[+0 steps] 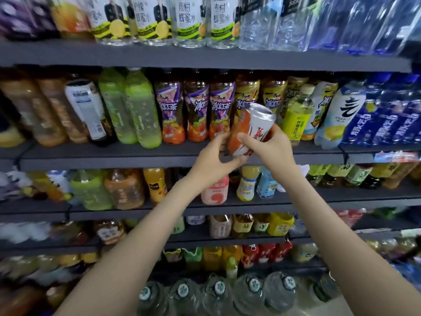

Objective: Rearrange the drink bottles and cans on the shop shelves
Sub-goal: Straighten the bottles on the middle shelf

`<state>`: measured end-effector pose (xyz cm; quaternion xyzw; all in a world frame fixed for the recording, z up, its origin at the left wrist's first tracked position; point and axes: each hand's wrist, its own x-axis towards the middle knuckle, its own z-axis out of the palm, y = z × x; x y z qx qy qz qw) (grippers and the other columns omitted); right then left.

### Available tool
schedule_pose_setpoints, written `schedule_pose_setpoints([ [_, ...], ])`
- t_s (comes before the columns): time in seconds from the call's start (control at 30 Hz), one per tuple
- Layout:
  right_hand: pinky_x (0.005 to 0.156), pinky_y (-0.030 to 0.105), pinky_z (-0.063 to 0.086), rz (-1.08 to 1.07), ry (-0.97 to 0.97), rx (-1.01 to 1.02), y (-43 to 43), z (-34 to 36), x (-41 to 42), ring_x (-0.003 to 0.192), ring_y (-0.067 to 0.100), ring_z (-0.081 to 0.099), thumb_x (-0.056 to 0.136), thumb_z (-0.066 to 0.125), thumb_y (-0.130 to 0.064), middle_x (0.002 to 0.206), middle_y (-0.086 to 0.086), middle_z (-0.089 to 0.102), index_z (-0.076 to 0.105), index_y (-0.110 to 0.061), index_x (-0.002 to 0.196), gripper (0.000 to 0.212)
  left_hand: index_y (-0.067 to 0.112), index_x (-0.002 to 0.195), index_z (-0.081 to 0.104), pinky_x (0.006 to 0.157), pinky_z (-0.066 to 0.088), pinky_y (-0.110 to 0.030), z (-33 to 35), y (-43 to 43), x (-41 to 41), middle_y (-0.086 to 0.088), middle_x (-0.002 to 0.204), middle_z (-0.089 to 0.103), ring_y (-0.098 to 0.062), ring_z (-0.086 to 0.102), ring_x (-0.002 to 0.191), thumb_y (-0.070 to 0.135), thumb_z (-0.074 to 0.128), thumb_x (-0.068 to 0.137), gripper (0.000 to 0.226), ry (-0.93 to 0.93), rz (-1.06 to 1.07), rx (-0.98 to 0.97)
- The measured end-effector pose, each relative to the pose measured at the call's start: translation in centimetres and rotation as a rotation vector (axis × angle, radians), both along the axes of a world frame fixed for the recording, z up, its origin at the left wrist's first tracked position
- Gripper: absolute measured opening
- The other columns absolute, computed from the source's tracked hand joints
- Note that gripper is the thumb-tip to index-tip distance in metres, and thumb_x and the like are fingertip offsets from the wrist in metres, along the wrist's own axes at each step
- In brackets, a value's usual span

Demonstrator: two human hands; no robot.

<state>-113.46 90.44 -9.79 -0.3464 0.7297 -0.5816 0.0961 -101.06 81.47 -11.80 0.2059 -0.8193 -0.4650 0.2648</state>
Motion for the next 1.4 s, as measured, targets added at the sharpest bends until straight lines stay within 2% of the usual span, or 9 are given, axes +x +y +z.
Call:
schedule_pose_setpoints([
  [0.1,0.084,0.043,0.056,0.164,-0.033,-0.019,-0.4,0.9,4.6,0.091,0.013,0.068,0.049,0.077,-0.06,0.098,-0.004,0.071,0.062,-0.019,0.106,0.072,0.022,0.138,0.037,0.094,0.045,-0.018,0.9,1.1,4.7,0.025,0.108,0.049,0.003,0.05,0.105,0.028,0.072,0.082,0.067,0.054,0.113,0.03],
  [0.23,0.083,0.045,0.056,0.323,-0.052,-0.052,-2.1,1.9,11.3,0.092,0.014,0.068,0.047,0.077,-0.06,0.097,-0.005,0.071,0.063,-0.026,0.099,0.063,0.022,0.137,0.038,0.074,0.044,-0.002,2.3,1.0,11.8,0.017,0.114,0.055,0.001,0.056,0.1,0.033,0.076,0.078,0.07,0.045,0.262,-0.017],
  [0.37,0.083,0.043,0.056,0.469,-0.045,-0.075,-4.8,3.3,18.3,0.092,0.011,0.068,0.051,0.079,-0.057,0.099,-0.007,0.071,0.063,-0.025,0.103,0.063,0.031,0.126,0.042,0.075,0.045,-0.005,3.9,-0.1,19.4,0.025,0.108,0.055,0.011,0.055,0.094,0.036,0.076,0.077,0.06,0.063,0.375,-0.058],
  [0.5,0.083,0.038,0.056,0.6,-0.011,-0.105,-8.2,4.9,25.8,0.089,0.006,0.066,0.064,0.083,-0.04,0.096,-0.011,0.07,0.062,-0.026,0.102,0.046,0.026,0.129,0.045,0.075,0.044,-0.005,5.1,-2.0,27.6,0.016,0.115,0.06,0.01,0.057,0.097,0.035,0.075,0.078,0.059,0.093,0.493,-0.098],
  [0.67,0.083,0.039,0.057,0.754,-0.022,-0.143,-14.2,6.2,37.0,0.092,0.007,0.067,0.061,0.083,-0.041,0.099,-0.011,0.07,0.062,-0.029,0.105,0.05,0.039,0.12,0.043,0.068,0.044,-0.007,6.7,-5.9,39.4,0.025,0.108,0.059,0.013,0.058,0.089,0.037,0.073,0.079,0.051,0.083,0.6,-0.116],
  [1.0,0.08,0.032,0.057,0.878,-0.034,-0.227,-26.2,8.5,57.0,0.089,0.003,0.066,0.066,0.083,-0.034,0.096,-0.012,0.069,0.061,-0.028,0.104,0.044,0.022,0.125,0.047,0.06,0.039,-0.003,9.0,-17.0,59.0,0.018,0.094,0.059,0.016,0.055,0.071,0.028,0.073,0.079,0.053,0.057,0.766,-0.276],
  [1.1,0.084,0.033,0.056,0.902,-0.012,-0.25,-29.9,9.2,60.0,0.094,0.003,0.065,0.06,0.083,-0.042,0.102,-0.012,0.069,0.06,-0.027,0.111,0.058,0.025,0.119,0.048,0.062,0.038,-0.001,9.5,-20.3,61.9,0.024,0.094,0.058,0.018,0.055,0.075,0.023,0.072,0.081,0.045,0.087,0.801,-0.332],
  [1.23,0.078,0.009,0.049,0.94,0.093,-0.278,-35.0,10.6,63.1,0.093,-0.011,0.059,0.065,0.084,-0.031,0.104,-0.021,0.063,0.053,-0.036,0.112,0.057,0.028,0.119,0.049,0.074,0.046,-0.009,9.9,-25.8,64.6,0.02,0.105,0.063,0.008,0.059,0.093,0.023,0.073,0.079,0.047,0.184,0.872,-0.372],
  [1.4,0.074,0.014,0.052,0.924,0.153,-0.36,-42.8,11.4,66.6,0.099,0.0,0.06,0.066,0.083,-0.031,0.114,-0.014,0.062,0.051,-0.029,0.127,0.069,0.029,0.129,0.045,0.079,0.049,-0.014,11.1,-33.6,68.1,0.016,0.112,0.062,0.004,0.059,0.098,0.028,0.074,0.078,0.059,0.189,0.898,-0.486],
])
